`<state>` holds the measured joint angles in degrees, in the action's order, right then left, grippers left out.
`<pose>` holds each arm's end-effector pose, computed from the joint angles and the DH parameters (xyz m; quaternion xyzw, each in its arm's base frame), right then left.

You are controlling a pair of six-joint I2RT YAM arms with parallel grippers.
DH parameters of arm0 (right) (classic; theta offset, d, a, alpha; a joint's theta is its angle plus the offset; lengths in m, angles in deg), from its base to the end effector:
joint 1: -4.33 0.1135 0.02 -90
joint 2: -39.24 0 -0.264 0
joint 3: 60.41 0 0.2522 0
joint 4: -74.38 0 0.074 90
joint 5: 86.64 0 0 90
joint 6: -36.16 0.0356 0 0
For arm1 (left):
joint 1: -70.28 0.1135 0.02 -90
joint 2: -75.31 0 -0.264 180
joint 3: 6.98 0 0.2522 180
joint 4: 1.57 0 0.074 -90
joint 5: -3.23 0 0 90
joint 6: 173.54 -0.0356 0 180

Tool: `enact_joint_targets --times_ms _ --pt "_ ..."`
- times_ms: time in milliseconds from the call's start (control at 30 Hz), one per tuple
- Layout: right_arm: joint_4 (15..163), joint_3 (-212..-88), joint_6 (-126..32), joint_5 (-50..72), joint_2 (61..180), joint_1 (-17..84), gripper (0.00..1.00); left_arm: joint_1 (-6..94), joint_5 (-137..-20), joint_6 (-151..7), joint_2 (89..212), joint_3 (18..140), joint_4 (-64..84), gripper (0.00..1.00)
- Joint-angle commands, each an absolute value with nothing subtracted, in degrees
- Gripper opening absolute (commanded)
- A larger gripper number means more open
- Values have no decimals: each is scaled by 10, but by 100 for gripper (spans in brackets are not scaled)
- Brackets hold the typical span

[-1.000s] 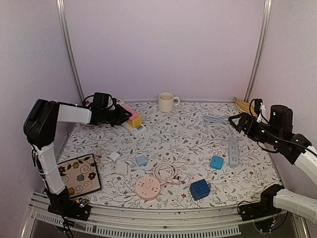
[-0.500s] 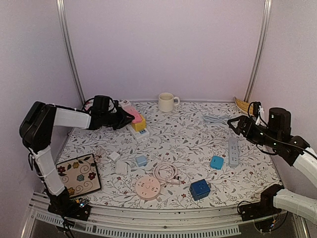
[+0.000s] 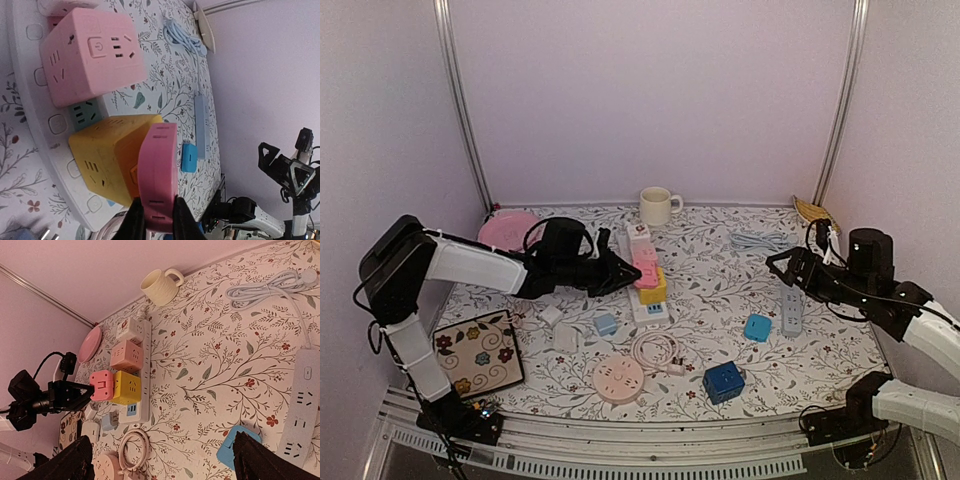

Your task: Pull the plug off the socket

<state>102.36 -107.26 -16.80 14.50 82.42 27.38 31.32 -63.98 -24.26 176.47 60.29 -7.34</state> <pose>0.1615 0.0762 0.2655 0.0496 0.8364 0.3409 0.4264 0.2827 -0.2463 0.1815 -0.0483 0.8455 -0.4920 0.2017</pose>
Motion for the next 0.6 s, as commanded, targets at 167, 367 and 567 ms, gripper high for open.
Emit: enact_joint_targets --times_ms 167,367,567 --pt "925 -1050 -143 138 928 376 99 213 -631 -221 1777 598 -146 0" --pt "856 -1069 -140 139 1043 431 99 187 -625 -207 1785 595 -166 0" --pt "829 -1098 -137 128 1146 467 99 169 -625 -205 1781 590 -169 0"
